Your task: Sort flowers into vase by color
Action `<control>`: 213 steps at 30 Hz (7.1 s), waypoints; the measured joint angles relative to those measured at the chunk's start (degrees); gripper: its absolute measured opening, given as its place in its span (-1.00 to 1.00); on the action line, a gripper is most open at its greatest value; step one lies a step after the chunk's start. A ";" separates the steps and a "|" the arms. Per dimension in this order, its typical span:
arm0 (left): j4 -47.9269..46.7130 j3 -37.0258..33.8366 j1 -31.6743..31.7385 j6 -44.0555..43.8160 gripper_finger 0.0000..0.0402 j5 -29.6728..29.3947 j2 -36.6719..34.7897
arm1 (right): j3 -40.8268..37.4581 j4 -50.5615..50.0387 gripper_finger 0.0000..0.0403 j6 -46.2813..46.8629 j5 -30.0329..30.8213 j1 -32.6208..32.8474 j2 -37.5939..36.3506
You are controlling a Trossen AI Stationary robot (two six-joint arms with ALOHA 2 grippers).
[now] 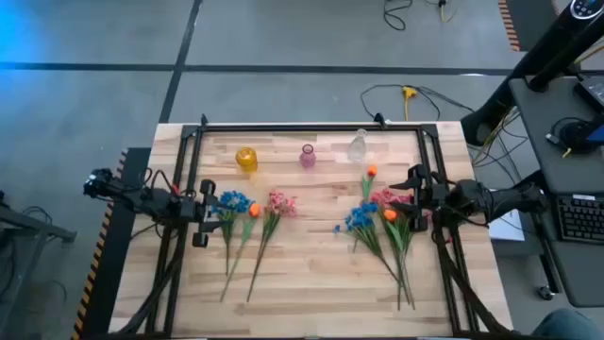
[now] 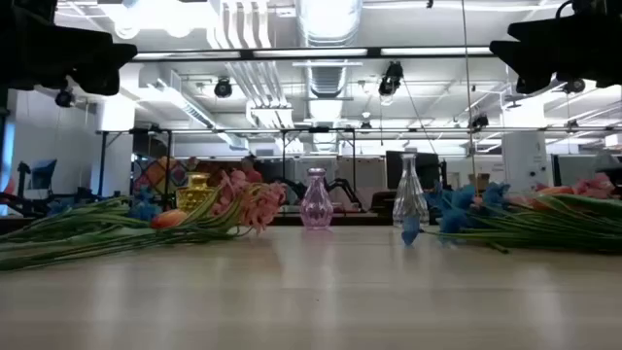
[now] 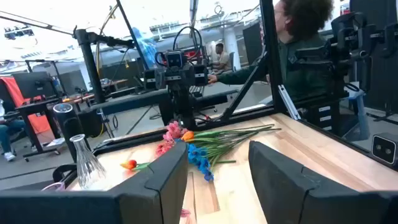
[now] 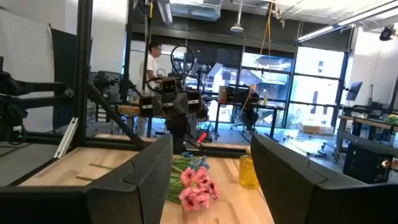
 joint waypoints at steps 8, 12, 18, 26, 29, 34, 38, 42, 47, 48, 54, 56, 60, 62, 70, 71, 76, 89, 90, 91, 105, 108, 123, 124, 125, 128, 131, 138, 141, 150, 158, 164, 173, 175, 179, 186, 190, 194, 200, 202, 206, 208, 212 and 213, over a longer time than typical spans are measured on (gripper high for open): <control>0.00 0.00 -0.02 0.02 -0.23 0.00 0.02 | 0.00 0.00 0.04 0.00 0.00 -0.01 0.01; 0.00 0.00 0.00 0.02 -0.23 0.00 0.00 | 0.00 0.00 0.04 0.01 0.00 0.00 0.00; 0.00 0.00 -0.02 0.01 -0.23 0.00 0.00 | 0.00 0.00 0.04 -0.01 0.00 -0.01 0.00; 0.00 0.00 -0.01 0.01 -0.23 0.00 0.01 | 0.00 0.00 0.04 0.00 0.00 0.00 0.01; 0.00 0.00 -0.02 0.00 -0.23 0.00 0.00 | 0.00 0.00 0.04 -0.01 0.00 0.00 0.02; 0.00 -0.01 -0.02 0.01 -0.23 0.00 0.00 | 0.00 0.00 0.04 -0.01 0.00 -0.02 0.02; 0.00 0.00 -0.02 0.02 -0.23 0.00 0.01 | 0.00 0.00 0.04 -0.01 0.00 0.00 0.00; 0.00 0.00 0.00 0.01 -0.23 0.00 0.00 | 0.00 0.00 0.04 0.00 0.00 -0.01 0.01; 0.00 0.00 -0.02 0.00 -0.23 0.00 0.02 | 0.00 0.00 0.04 -0.01 0.00 0.00 0.00; 0.00 0.00 -0.02 0.02 -0.23 0.00 0.00 | 0.00 0.00 0.04 -0.01 0.00 -0.02 0.02; 0.00 0.00 0.00 0.02 -0.23 0.00 0.02 | 0.00 0.00 0.04 -0.01 0.00 -0.02 0.02; 0.00 0.00 -0.02 0.02 -0.23 0.00 0.02 | 0.00 0.00 0.04 0.01 0.00 -0.02 0.02; 0.00 0.00 0.00 0.02 -0.23 0.00 0.02 | 0.00 0.00 0.04 0.00 0.00 0.00 0.02; 0.00 0.00 -0.01 0.00 -0.23 0.00 0.02 | 0.00 0.00 0.04 -0.01 0.00 0.00 0.00; 0.00 0.00 -0.01 0.00 -0.23 0.00 0.00 | 0.00 0.00 0.04 0.00 0.00 -0.01 0.02; 0.00 0.00 -0.02 0.01 -0.23 0.00 0.02 | 0.00 0.00 0.04 -0.01 0.00 -0.02 0.00; 0.00 0.00 -0.02 0.00 -0.23 0.00 0.02 | 0.00 0.00 0.04 -0.01 0.00 0.00 0.00; 1.46 0.00 -0.02 -3.85 -0.23 -1.99 0.00 | 0.00 0.02 0.04 0.01 0.00 0.00 0.02; 1.46 0.00 -0.02 -5.77 -0.23 -1.97 0.00 | 0.00 0.18 0.04 0.04 -0.01 -0.01 0.02; 1.44 0.00 -0.02 -6.99 -0.23 -1.97 0.02 | 0.00 0.62 0.04 0.27 -0.02 -0.02 0.02; 6.57 0.00 -0.02 -24.96 -0.23 -5.62 0.00 | 0.00 -1.35 0.04 8.06 -0.02 -0.01 0.07; 6.46 -0.01 -0.02 -24.73 -0.23 -6.45 0.00 | 0.00 -5.01 0.04 11.59 -0.04 -0.02 0.09; 11.61 -0.13 -0.20 -28.55 -0.23 -3.59 3.21 | 0.00 7.76 0.04 13.13 -3.00 0.00 3.06; 12.84 -0.13 -0.21 -28.52 -0.23 -3.90 4.44 | 0.00 8.69 0.04 12.31 -1.42 0.00 3.81; 14.52 -0.13 -0.20 -28.52 -0.23 -4.22 5.80 | 0.01 9.55 0.04 11.56 -0.27 0.00 4.61; 20.87 -0.13 -0.20 -28.51 -0.23 -4.98 11.05 | 1.07 9.55 0.04 10.80 1.70 0.00 7.64; 29.80 -0.13 -0.34 -28.68 -0.23 -5.18 17.63 | 4.08 9.37 0.04 13.15 1.97 0.00 11.32; 38.34 1.75 -0.35 -33.85 -0.23 -9.51 31.56 | 14.23 -0.05 0.04 17.64 7.05 0.00 21.28; 34.71 5.09 -0.35 -35.78 -0.23 -10.01 36.55 | 19.05 -6.85 0.04 20.03 10.40 0.00 25.17; -0.09 23.49 -0.33 -38.48 -0.23 -14.32 44.71 | 32.73 -24.12 0.04 29.07 18.11 -0.09 35.88; -33.79 37.93 -0.30 -41.63 -0.23 -23.04 49.83 | 41.49 -33.46 0.04 40.13 17.99 -0.13 46.41; -37.03 40.93 -0.28 -34.63 -0.24 -16.94 50.56 | 48.43 -44.73 0.04 47.23 17.57 -0.13 54.78; -33.63 38.35 -0.28 -23.78 -0.40 -2.61 50.25 | 58.51 -57.56 0.04 54.41 14.42 -0.13 65.13; -33.60 38.24 -0.22 -25.22 -0.44 -3.71 50.25 | 60.38 -58.50 0.04 55.12 12.01 -0.13 67.04; -33.51 38.19 -0.20 -28.21 -0.49 -8.56 50.25 | 63.24 -61.30 0.04 55.70 6.35 -0.11 70.71; -33.51 38.16 -0.13 -29.89 -0.50 -17.62 50.23 | 65.77 -69.29 0.04 59.06 0.33 0.76 76.38; -33.11 38.16 -0.17 -30.14 -0.50 -18.08 50.23 | 65.77 -72.39 0.04 61.01 -3.17 1.93 78.87; -33.07 38.43 -0.17 -30.14 -0.50 -20.28 50.19 | 65.75 -73.26 0.04 62.34 -4.15 3.44 80.02; -33.37 39.15 -0.17 -32.54 -0.50 -21.28 50.21 | 65.75 -72.94 0.05 63.20 -3.55 4.04 80.09; -33.63 39.56 -0.17 -37.41 -0.50 -17.80 50.21 | 65.75 -72.81 0.09 63.22 -3.52 4.04 79.97; -35.79 40.59 -0.32 -45.13 -0.45 -9.11 51.19 | 65.75 -72.84 0.24 63.44 -3.56 4.04 79.78; -36.78 41.08 -0.35 -47.68 -0.40 -6.46 52.24 | 65.72 -73.02 0.33 63.44 -3.90 4.04 79.76; -36.95 41.48 -0.35 -51.57 -0.30 -4.92 55.37 | 65.72 -73.04 0.48 63.46 -5.06 4.24 79.76; -37.19 41.67 -0.35 -52.25 -0.28 -4.87 56.32 | 65.72 -73.02 0.50 63.49 -5.35 4.36 79.76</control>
